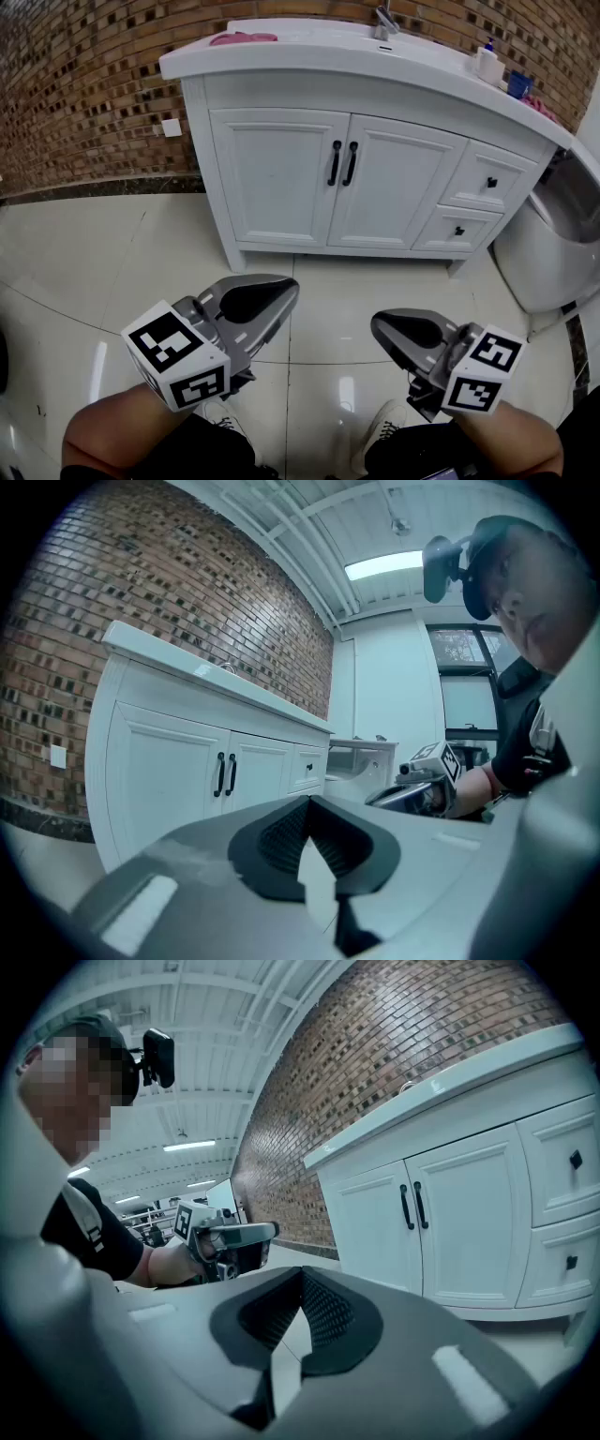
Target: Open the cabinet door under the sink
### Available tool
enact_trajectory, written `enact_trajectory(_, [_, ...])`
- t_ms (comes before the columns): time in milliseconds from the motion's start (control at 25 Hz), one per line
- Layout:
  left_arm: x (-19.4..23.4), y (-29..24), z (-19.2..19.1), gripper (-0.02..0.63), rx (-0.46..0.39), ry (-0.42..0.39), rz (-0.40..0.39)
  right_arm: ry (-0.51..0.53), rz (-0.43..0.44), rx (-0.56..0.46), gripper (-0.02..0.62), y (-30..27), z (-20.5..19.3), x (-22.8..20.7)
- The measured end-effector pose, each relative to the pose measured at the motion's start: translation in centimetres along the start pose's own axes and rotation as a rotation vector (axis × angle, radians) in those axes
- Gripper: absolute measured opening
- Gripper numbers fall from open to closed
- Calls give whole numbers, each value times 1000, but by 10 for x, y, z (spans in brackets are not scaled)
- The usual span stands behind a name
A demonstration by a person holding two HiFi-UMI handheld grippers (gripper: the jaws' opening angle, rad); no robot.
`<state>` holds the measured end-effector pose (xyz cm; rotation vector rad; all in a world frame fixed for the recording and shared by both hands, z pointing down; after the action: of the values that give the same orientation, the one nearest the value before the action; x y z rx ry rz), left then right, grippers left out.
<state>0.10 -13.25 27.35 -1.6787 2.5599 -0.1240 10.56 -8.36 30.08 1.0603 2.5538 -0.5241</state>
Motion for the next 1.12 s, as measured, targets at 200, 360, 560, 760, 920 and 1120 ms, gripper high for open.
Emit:
enact_trajectory(200, [-2,0,0,6,-2,1,2,2,3,1,6,1,0,0])
enact_trajectory(360, [-2,1,1,7,-4,0,2,2,3,0,6,1,0,0])
enact_trajectory(560, [-3,0,1,6,-6,1,0,5,0,2,6,0,-1,-2])
enact_trajectory(760, [0,1,4,6,-11,4,3,34,-26,1,5,-5,1,-4])
enact_trajectory(920, [-1,1,1,6,-4,7,-5,106,-70,-25,6,-14,10,-10])
enact_trajectory(1120, [3,0,2,6,-9,-11,9,141,-150,-48,6,-28,35,-40])
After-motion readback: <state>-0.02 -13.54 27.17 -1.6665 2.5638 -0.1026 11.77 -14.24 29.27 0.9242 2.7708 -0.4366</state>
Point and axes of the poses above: the fingertips, and each gripper's own axes: y backward along the fingers, x to its left, z out of its top, the point moved 1 cm from there along y, backward along the fingers, and after that the axes turned 9 degrees about -y, right-handed, at the moved point
